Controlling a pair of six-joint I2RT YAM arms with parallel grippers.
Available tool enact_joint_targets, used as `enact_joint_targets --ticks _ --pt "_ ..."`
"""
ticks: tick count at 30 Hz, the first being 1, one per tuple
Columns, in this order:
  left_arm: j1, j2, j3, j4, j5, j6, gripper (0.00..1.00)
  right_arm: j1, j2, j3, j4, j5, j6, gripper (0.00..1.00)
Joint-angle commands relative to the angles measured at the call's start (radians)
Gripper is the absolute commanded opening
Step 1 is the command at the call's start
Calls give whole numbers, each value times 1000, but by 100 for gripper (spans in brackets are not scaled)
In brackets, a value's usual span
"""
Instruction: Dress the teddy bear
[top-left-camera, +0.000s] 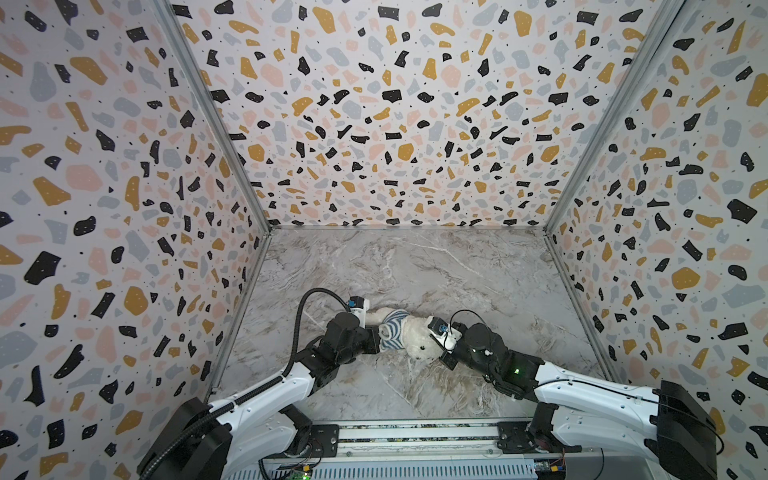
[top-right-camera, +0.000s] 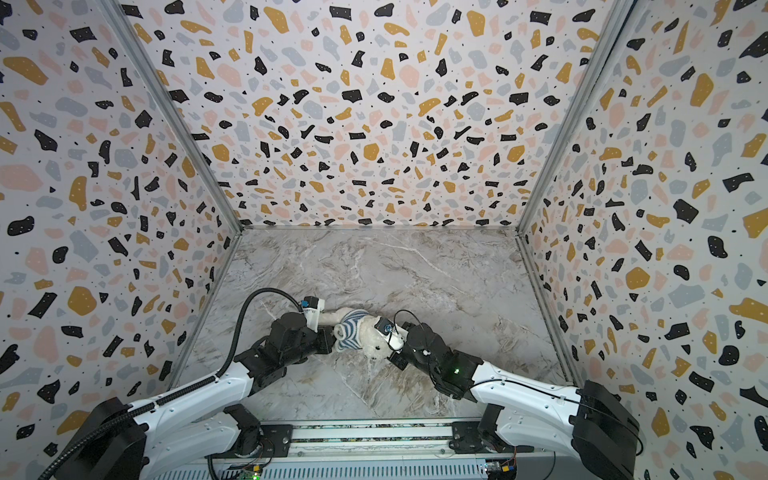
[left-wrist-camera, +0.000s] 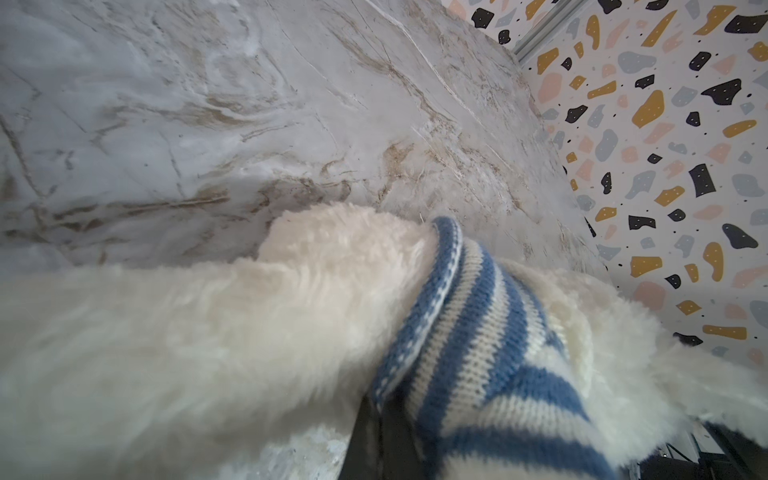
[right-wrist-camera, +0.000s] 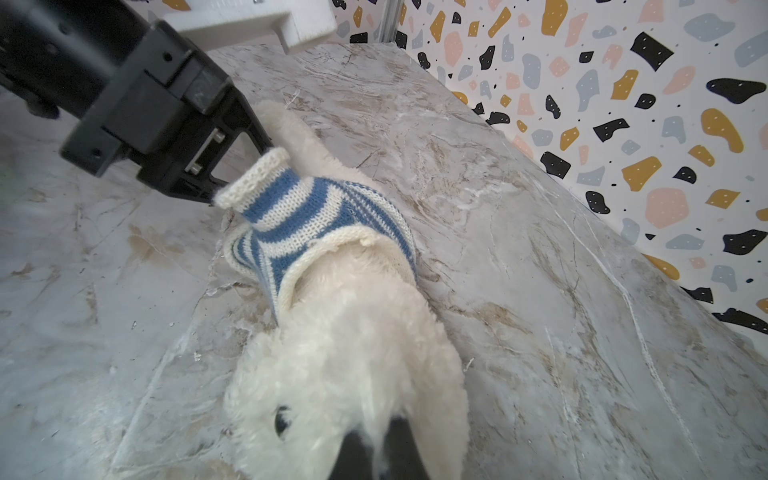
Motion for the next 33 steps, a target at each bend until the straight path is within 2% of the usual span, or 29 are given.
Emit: enact_joint_targets --ticks 1,3,5,9,13,16,19,20,24,26,33 --pt "5 -53 49 -79 -45 54 0 -5 -35 17 9 -5 7 0" --pt "7 -90 66 -132 -80 70 0 -7 -54 21 2 -18 7 0" --pt "8 -132 80 -174 -106 87 13 -15 -81 34 -13 -49 18 0" --pt "10 -199 121 -270 -140 121 29 -44 -112 109 -90 -208 72 0" --pt "10 -243 165 -356 -145 149 45 -104 -116 190 -177 -367 195 0" --pt "10 -283 194 -417 -163 165 49 -228 -89 231 -249 -500 313 0" --pt "8 -340 231 -481 -238 180 49 -372 -53 199 -212 -694 426 0" --pt "8 -360 230 -480 -252 185 49 -398 -37 187 -205 -723 439 0" --pt "8 -354 227 -452 -202 199 51 -461 45 141 -142 -780 438 0" --pt "5 -320 216 -420 -152 201 52 -482 68 110 -74 -762 437 0" --pt "4 -190 170 -228 -57 168 57 -577 191 86 42 -790 422 0"
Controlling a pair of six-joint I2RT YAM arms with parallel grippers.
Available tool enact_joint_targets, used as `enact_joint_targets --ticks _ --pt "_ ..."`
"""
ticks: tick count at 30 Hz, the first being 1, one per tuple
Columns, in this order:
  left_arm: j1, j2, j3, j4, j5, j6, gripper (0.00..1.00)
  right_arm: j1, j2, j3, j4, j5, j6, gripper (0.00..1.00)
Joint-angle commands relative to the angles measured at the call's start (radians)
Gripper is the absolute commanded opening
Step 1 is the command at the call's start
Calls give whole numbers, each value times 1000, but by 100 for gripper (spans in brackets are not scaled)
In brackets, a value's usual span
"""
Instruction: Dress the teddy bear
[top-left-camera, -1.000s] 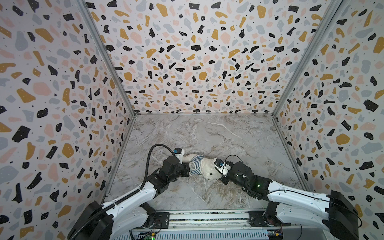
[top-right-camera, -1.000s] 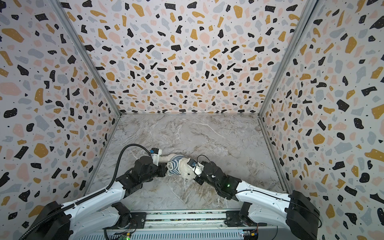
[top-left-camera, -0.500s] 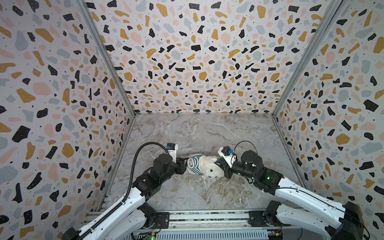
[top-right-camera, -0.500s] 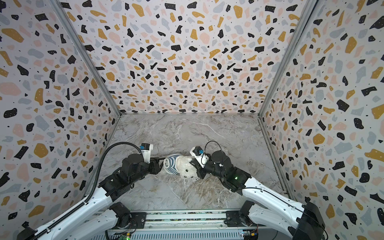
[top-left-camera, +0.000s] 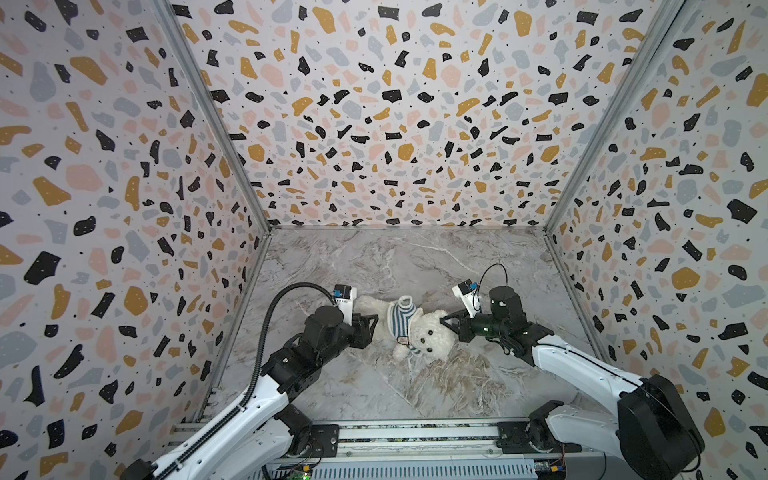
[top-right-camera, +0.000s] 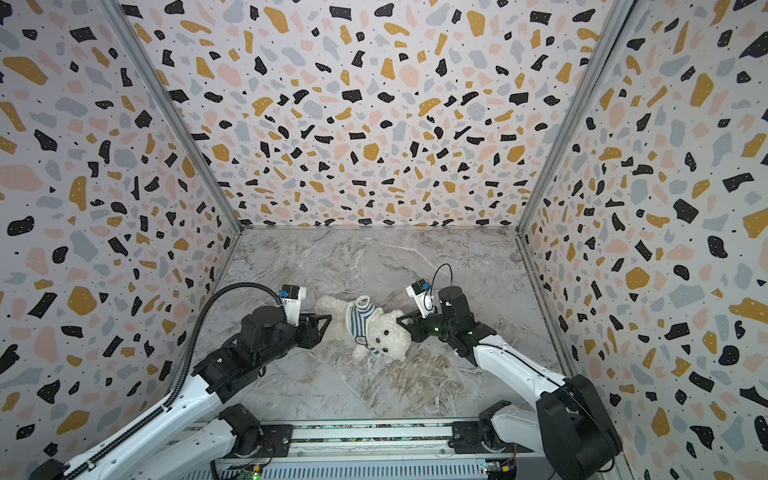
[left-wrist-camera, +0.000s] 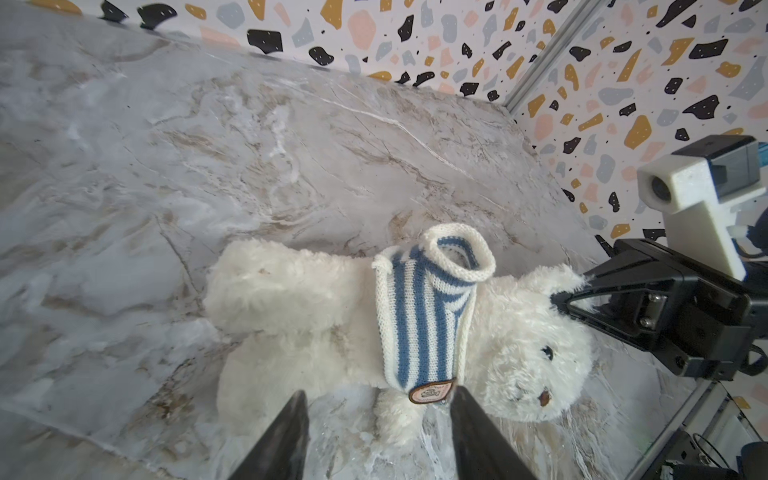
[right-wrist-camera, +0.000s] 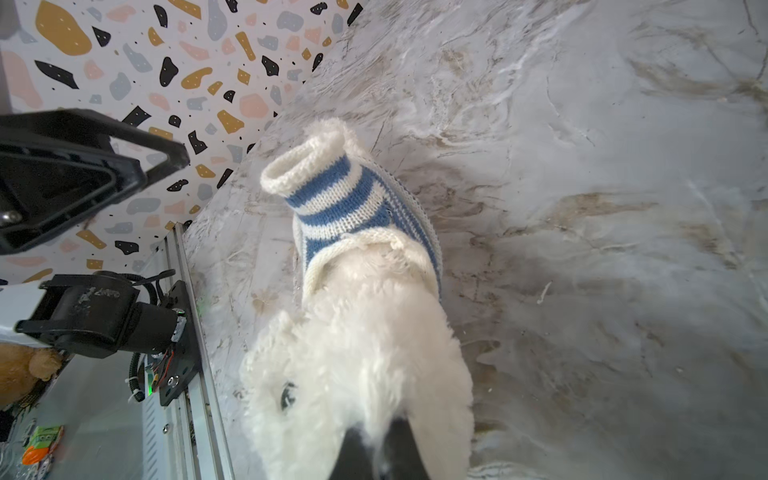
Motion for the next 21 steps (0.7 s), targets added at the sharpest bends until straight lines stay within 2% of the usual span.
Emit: enact_joint_targets --ticks 1,5,11,17,21 --pt "-2 69 -18 155 67 -6 57 -39 28 0 109 -40 2 0" --pt "-1 208 -7 251 93 -13 57 -85 100 10 120 -33 -25 1" --pt "1 416 64 288 124 4 57 -109 182 43 121 -12 -64 11" --pt "4 555 78 332 120 -1 50 -121 152 42 102 43 -55 37" --pt "12 592 48 384 98 -28 47 -121 19 1 49 120 -35 52"
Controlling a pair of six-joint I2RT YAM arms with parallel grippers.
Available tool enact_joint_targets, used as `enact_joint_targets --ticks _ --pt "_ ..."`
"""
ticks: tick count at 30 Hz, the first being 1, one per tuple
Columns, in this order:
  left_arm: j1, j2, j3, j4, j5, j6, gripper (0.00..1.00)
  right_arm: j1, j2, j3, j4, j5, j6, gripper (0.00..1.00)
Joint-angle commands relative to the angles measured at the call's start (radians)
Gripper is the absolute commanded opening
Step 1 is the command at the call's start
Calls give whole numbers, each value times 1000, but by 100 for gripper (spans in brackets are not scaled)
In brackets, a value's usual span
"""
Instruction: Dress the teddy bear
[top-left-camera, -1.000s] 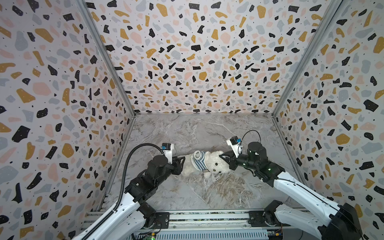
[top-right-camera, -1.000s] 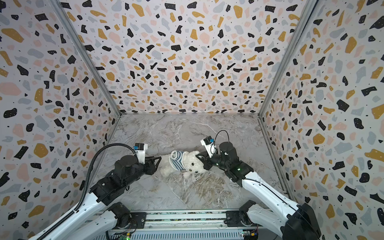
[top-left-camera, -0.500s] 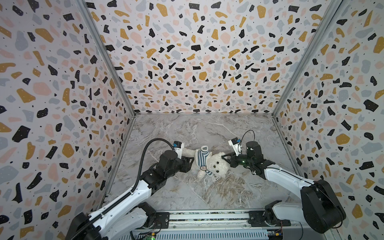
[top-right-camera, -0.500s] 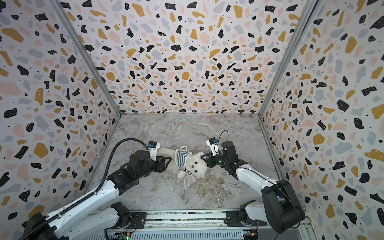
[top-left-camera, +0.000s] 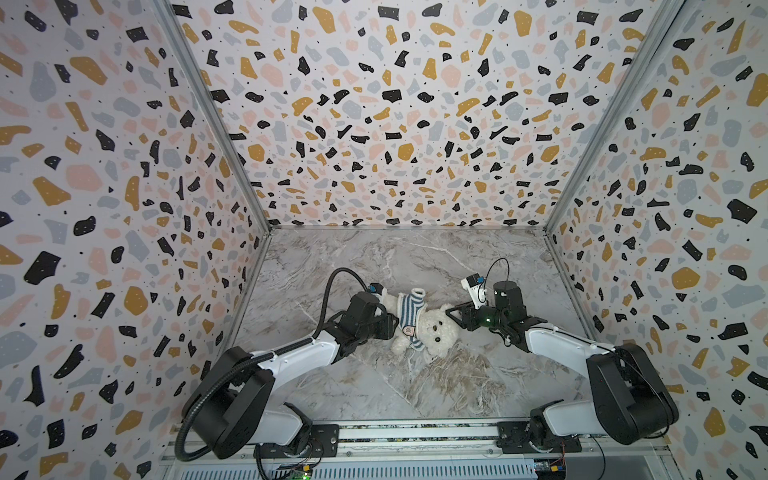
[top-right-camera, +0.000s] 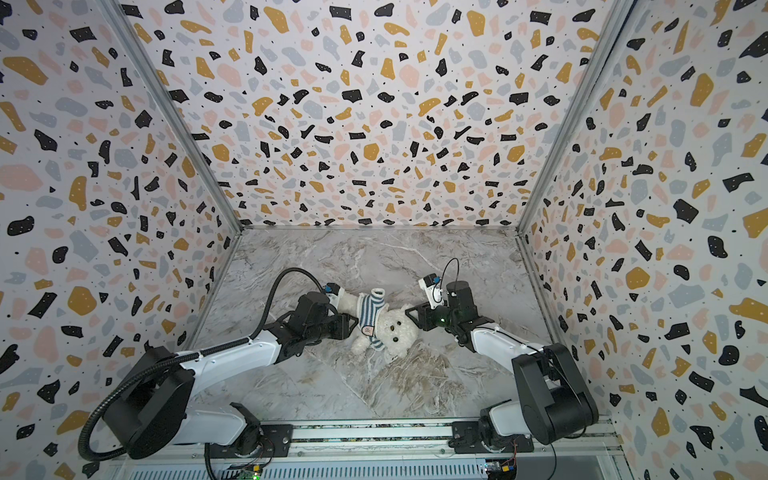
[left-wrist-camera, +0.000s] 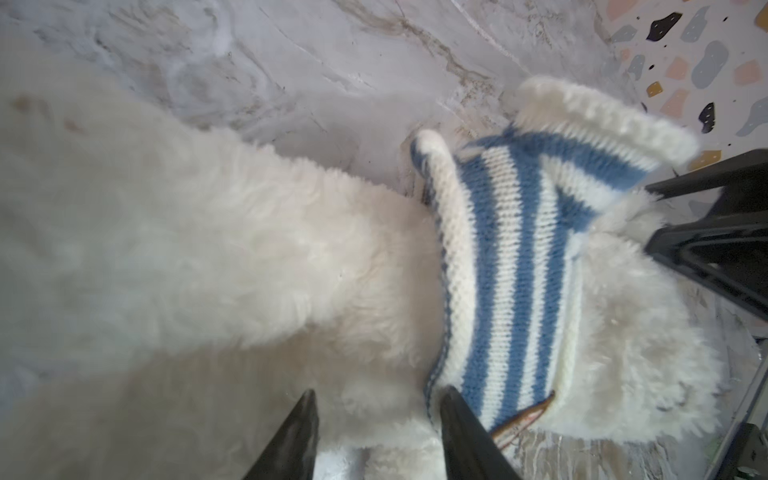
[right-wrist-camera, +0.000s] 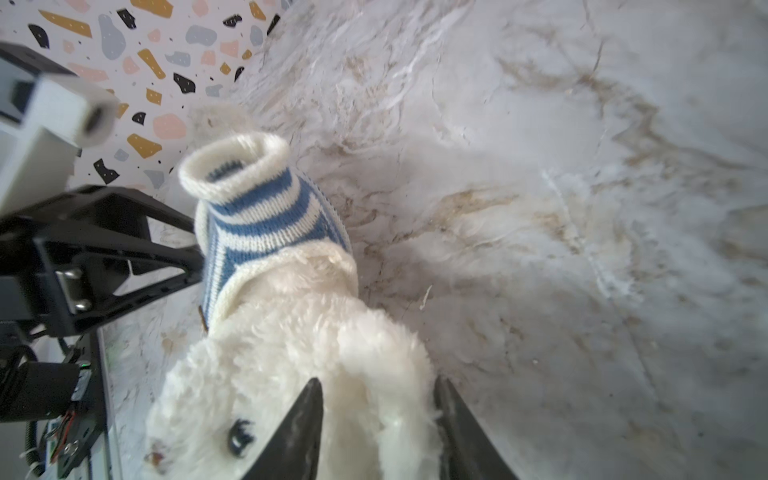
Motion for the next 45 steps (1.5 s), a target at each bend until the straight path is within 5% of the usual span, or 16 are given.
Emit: enact_joint_targets --ticks 1,10,16,32,45 --pt "14 15 -11 92 -4 -21 46 -1 -138 -20 -48 75 17 55" --pt "17 66 -18 154 38 -28 41 113 -522 -171 -282 232 173 68" --pt "18 101 -20 184 49 -28 40 163 -593 -264 -311 188 225 69" --pt "22 95 -49 182 62 -9 41 274 -225 -354 141 161 213 72" --pt "21 86 -65 209 79 -31 41 286 -65 -377 377 171 241 56"
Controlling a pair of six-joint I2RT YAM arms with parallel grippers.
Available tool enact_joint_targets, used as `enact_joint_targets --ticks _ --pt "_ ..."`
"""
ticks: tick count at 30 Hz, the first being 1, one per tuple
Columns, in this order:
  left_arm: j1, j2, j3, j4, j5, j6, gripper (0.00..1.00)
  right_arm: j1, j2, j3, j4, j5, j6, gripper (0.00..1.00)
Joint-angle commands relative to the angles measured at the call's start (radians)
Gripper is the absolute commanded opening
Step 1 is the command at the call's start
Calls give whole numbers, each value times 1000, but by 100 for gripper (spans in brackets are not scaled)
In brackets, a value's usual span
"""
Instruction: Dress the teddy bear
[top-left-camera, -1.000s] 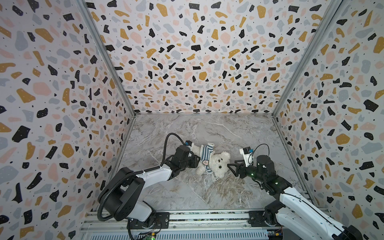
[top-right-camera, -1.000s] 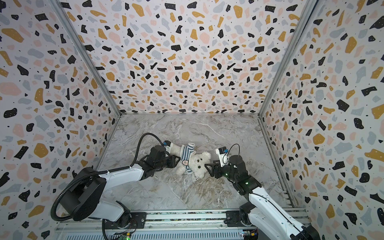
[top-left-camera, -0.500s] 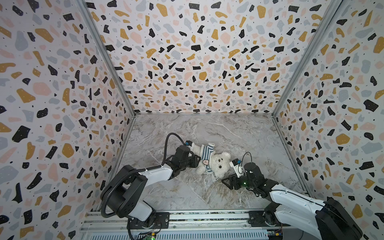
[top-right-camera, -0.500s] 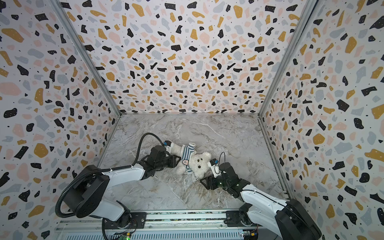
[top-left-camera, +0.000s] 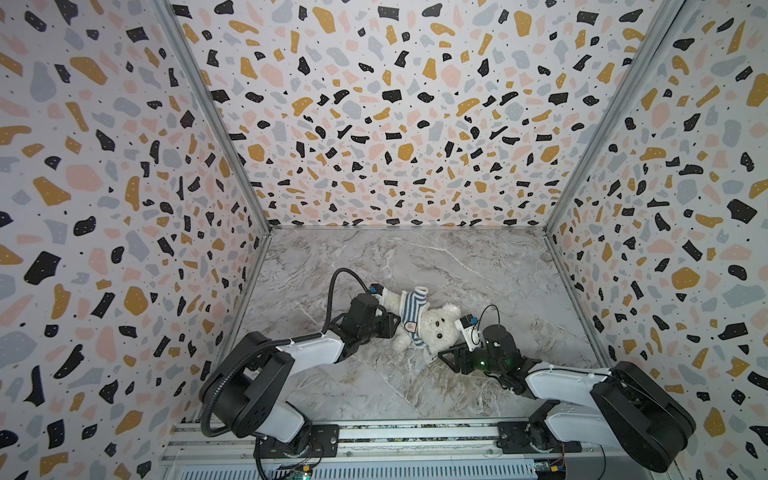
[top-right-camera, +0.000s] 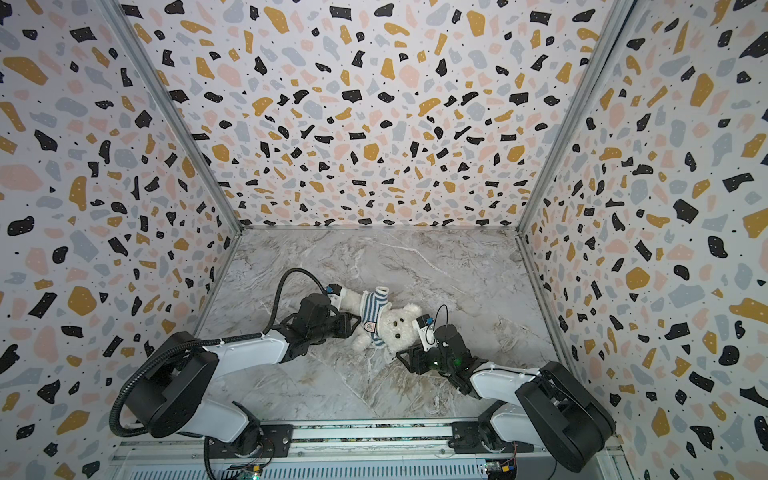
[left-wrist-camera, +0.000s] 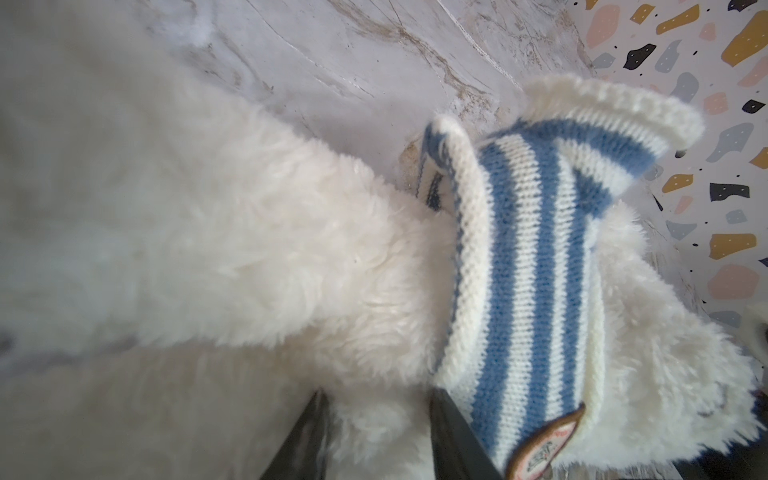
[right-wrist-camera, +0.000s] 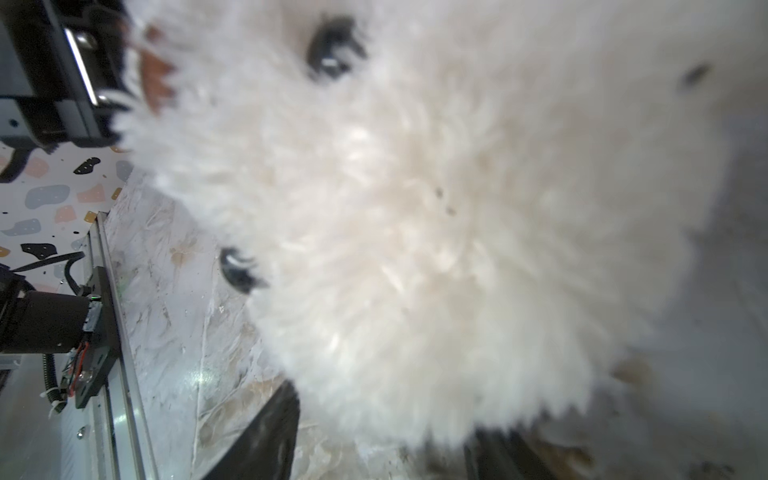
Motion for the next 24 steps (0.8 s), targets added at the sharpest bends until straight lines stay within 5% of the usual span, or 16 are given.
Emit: enact_joint_targets --ticks 1,13,24 --pt "2 -2 -16 14 29 -7 41 6 8 4 84 8 9 54" --pt "2 -5 -18 22 40 -16 41 9 130 63 153 53 -7 43" --pt "3 -20 -32 16 33 -17 41 26 94 42 201 50 30 7"
